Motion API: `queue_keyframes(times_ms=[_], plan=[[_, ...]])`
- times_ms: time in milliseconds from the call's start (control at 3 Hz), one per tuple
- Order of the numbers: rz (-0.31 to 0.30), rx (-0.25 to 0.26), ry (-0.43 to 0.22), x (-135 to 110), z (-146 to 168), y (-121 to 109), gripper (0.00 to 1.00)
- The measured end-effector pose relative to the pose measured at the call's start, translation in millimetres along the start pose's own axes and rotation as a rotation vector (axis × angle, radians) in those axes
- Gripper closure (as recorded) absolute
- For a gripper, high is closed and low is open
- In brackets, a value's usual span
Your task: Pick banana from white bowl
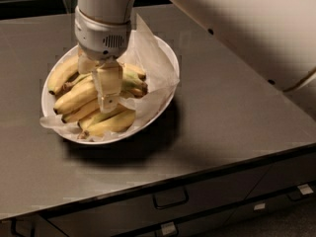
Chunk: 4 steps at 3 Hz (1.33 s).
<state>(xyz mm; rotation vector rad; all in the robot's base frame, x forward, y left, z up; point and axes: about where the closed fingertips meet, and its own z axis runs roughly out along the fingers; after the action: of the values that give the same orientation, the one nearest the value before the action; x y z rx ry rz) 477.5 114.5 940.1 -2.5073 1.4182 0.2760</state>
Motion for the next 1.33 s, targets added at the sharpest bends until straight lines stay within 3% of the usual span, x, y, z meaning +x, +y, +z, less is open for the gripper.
queue_keyframes(times_ms=[667, 1333], plan=[[0.011, -0.016, 0.005, 0.7, 5.1, 0.8, 0.47], [0.021, -0.035, 0.013, 4.7, 9.2, 0.3, 0.46]])
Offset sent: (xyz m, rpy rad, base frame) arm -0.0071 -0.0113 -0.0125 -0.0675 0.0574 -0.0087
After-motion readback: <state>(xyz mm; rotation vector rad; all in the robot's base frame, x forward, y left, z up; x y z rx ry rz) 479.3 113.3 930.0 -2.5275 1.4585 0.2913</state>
